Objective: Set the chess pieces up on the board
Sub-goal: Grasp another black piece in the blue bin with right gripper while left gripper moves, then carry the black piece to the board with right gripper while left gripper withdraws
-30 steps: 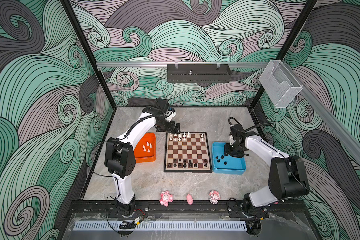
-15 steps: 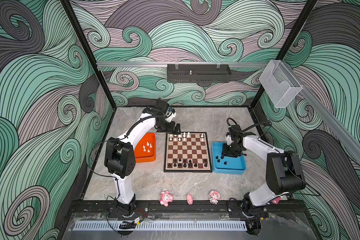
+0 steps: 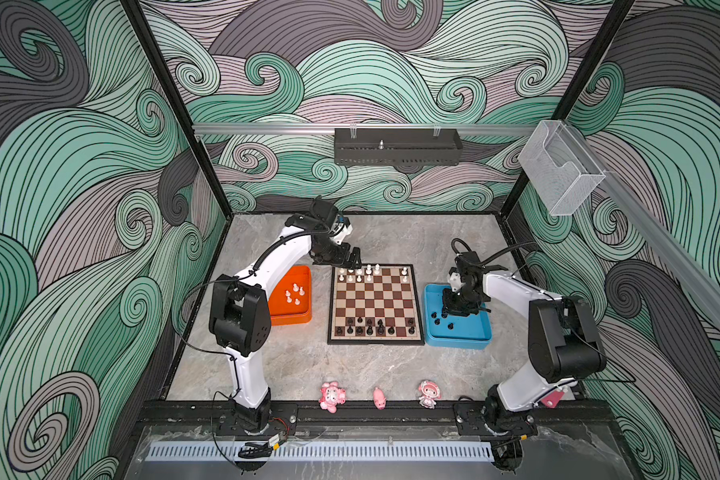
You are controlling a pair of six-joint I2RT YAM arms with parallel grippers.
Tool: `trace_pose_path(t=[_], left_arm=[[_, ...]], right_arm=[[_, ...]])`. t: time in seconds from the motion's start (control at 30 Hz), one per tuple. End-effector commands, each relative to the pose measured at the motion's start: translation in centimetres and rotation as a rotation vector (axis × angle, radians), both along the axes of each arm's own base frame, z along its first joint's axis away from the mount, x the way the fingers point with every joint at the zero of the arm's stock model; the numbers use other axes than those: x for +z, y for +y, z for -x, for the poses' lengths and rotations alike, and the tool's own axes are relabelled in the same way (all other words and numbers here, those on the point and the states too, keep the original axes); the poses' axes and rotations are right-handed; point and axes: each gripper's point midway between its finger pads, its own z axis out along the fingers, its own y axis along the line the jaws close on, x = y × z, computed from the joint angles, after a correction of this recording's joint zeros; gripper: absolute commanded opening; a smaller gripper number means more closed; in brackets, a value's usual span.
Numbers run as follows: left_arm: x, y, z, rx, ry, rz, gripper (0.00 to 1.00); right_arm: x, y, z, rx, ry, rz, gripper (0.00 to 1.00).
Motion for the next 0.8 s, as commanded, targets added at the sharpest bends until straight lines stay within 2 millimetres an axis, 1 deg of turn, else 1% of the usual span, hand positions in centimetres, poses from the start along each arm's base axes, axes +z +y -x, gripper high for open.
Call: trace_pose_path(t=[0.0,0.1,0.27,0.43,0.6,0.7,0.77], left_arm=[[0.6,-0.2,-0.1,0.001,-0.012,0.008,0.98],[0.5,-0.2,-0.1,0.003,-0.011,0.007,0.98],[0.3,-0.2,-0.2,0.008,-0.007,0.006,0.99],[0.4,-0.2,-0.1,0.006,-0.007,0.007,0.99],[0.5,-0.2,-0.2,0.01,-0.01,0.009,0.99],[0.6,-0.2,-0.3,0.008,-0.005,0.016,0.99],[0.8,0.0,-0.6,0.015,-0.012,0.019,0.99]], right_arm=[[-0.6,0.1,0.5,0.007,0.027,-0.009,0.23],[-0.6,0.1,0.6,0.008,0.029,-0.006,0.2],[-0.5,0.1,0.6,0.01,0.029,-0.008,0.12],[0.2,0.0,0.5,0.011,0.012,0.0,0.07],[2.0,-0.3,0.5,0.014,-0.004,0.023,0.04],[4.1,0.2,0.2,0.026,-0.039,0.021,0.03],[5.9,1.0,0.1,0.046,-0.077,0.027,0.03]])
